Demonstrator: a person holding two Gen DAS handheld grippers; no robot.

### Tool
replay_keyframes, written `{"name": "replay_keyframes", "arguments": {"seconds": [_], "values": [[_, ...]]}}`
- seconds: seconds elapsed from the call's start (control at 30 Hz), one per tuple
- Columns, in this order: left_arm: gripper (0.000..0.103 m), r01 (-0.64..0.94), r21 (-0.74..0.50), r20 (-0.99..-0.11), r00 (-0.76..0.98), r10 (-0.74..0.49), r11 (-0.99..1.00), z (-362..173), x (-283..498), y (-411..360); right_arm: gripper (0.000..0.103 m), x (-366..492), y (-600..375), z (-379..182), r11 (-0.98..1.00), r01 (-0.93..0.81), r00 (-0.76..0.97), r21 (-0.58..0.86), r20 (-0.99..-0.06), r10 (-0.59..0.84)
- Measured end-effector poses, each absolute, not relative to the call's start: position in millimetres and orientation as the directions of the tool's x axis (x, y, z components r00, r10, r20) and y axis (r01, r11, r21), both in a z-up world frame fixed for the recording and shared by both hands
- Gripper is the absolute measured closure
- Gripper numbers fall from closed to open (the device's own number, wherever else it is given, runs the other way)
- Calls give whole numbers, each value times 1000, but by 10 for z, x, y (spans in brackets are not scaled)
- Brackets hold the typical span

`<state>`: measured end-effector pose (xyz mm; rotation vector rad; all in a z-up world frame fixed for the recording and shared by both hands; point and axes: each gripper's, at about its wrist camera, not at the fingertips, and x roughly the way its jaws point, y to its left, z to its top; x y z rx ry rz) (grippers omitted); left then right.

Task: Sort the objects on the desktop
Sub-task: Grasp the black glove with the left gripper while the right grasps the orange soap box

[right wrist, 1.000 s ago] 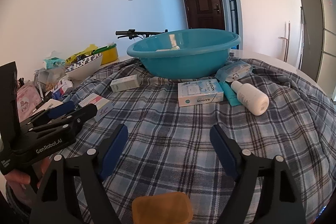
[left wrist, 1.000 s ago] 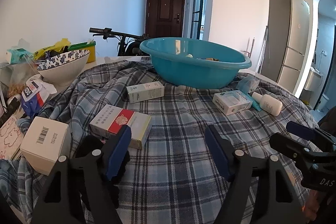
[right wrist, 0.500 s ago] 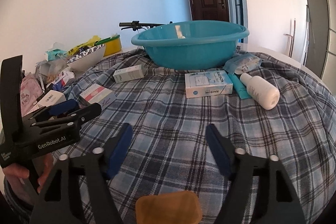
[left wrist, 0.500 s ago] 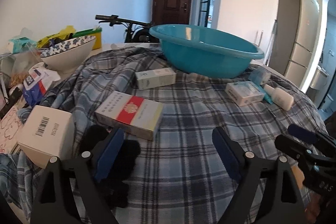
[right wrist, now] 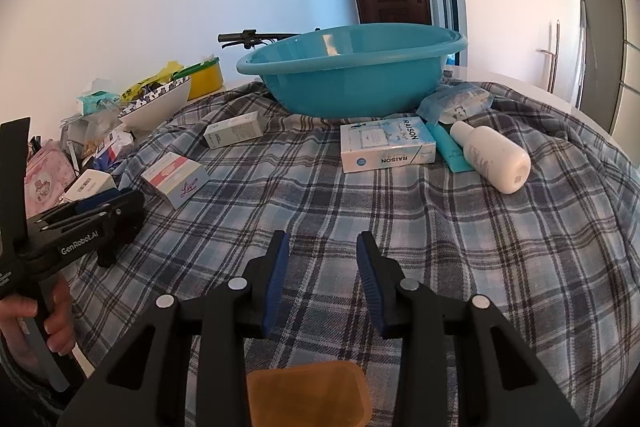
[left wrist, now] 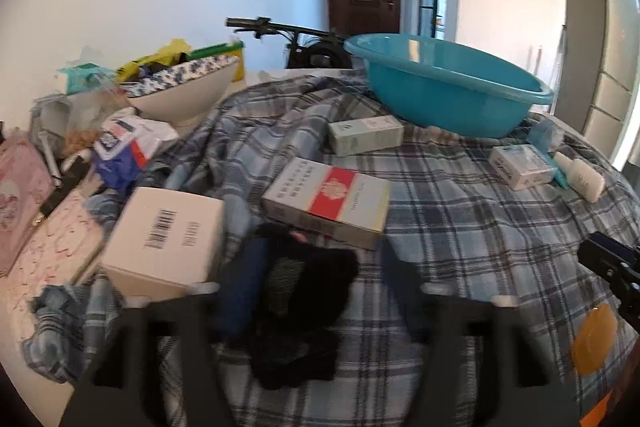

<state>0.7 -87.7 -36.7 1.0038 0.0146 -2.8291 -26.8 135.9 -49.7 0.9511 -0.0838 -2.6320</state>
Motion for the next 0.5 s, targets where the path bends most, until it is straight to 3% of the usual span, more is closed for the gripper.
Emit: {"name": "replay_keyframes", "arguments": {"seconds": [0.07,0.23,0.27,0.3,0.33,0.5], "values": [[14,139,54,-601,-787,-144,-989,-360,59,-886,68,-258,1349,-486,-940,298,-721,164,-607,-334],[14,125,21,-674,-731,-106,-992,-476,-25,-954,68,-255,1346,-481,-940,298,-721,164,-607,-334],[17,118,3,-698,-711,-86,-993,-527,-59,-972,68,-254,1345,-482,-940,298,-720,165,-608,-334],[38,113,-4,-713,-697,-76,-994,-569,-84,-976,68,-253,1344,-483,-941,297,-719,165,-609,-334],[51,120,9,-726,-682,-89,-993,-610,-106,-975,68,-255,1346,-487,-941,296,-718,165,-611,-333],[58,97,-17,-713,-699,-56,-995,-545,-78,-950,68,-276,1359,-492,-943,291,-717,163,-616,-328]]}}
